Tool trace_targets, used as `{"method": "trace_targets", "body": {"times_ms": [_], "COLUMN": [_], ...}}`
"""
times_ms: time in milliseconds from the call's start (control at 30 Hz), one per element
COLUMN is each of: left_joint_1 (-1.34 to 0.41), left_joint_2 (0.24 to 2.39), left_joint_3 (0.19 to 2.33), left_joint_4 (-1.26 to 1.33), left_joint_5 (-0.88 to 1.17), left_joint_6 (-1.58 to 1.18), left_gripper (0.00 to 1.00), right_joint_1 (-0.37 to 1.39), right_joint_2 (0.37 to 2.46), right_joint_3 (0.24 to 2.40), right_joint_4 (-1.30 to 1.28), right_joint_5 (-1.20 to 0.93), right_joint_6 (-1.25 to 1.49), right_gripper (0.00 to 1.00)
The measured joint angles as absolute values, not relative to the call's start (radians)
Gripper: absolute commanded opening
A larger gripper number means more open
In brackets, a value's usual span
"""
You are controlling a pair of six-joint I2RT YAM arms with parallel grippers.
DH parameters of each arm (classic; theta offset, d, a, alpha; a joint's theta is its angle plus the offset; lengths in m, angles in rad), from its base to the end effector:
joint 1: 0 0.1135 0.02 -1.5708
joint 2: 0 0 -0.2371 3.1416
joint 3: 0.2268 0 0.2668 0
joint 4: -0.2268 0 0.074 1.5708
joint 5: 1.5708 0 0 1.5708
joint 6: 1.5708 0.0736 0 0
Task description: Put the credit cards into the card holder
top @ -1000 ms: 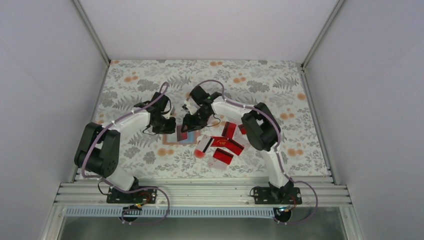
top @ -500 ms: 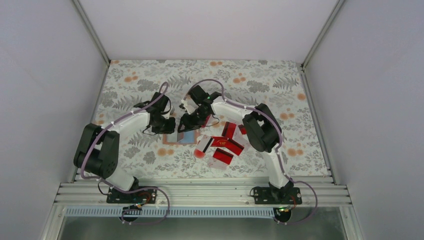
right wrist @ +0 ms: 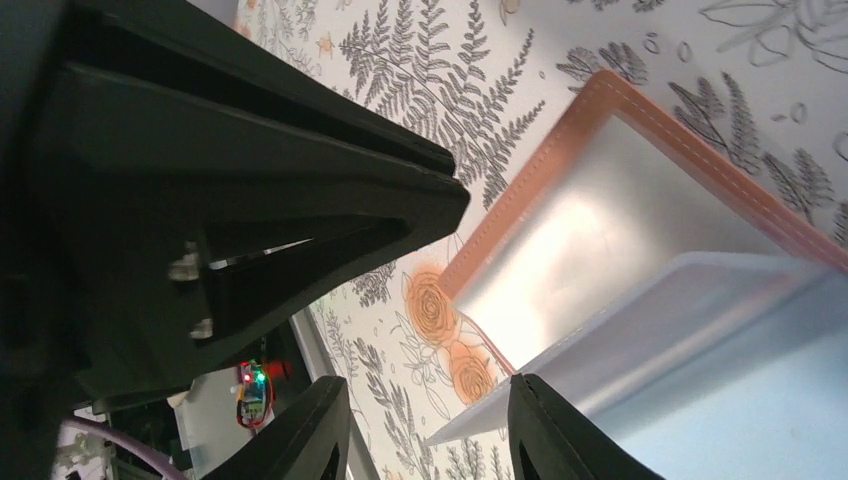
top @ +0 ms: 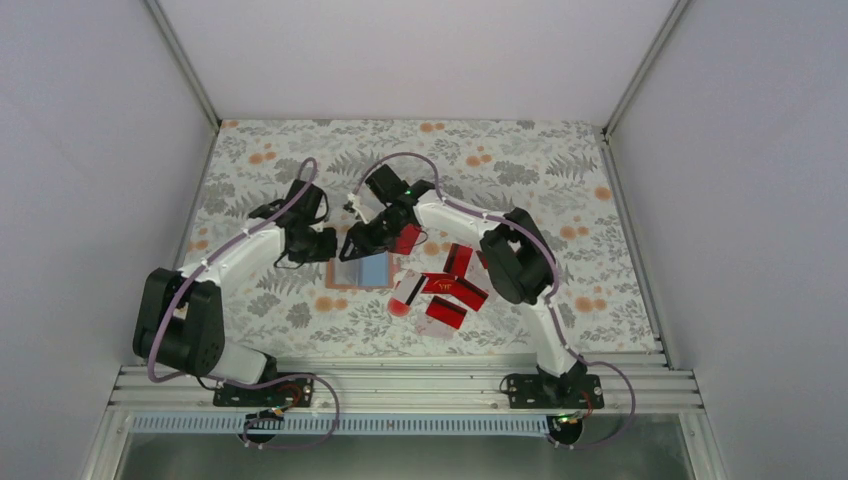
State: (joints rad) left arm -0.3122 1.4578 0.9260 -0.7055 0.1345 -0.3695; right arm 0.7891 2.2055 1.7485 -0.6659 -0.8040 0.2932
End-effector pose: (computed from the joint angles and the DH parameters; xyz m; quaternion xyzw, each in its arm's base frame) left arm 0.2785 -0.1003 0.1301 -0.0170 0.9838 -0.1178 0.1339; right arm 0.2967 0.3741 0.1308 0.3044 -0.8485 -0.4323 0.0213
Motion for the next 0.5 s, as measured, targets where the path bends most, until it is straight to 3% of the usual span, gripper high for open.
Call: {"method": "trace_targets", "body": {"times_ms": [500], "left_joint_1": [-0.253], "left_joint_2": [1.311], "left_joint_3": [0.925], "left_joint_4": [-0.767], "left_joint_5": [0.078], "left_joint_6": [-0.386], "left_gripper": [0.09], "right_joint_1": [0.803], "right_joint_2": [2.357], "right_joint_3": [1.873], "right_joint_4": [-0.670], "right_joint_5": [-0.835], "right_joint_6": [0.283], "right_gripper": [0.41]}}
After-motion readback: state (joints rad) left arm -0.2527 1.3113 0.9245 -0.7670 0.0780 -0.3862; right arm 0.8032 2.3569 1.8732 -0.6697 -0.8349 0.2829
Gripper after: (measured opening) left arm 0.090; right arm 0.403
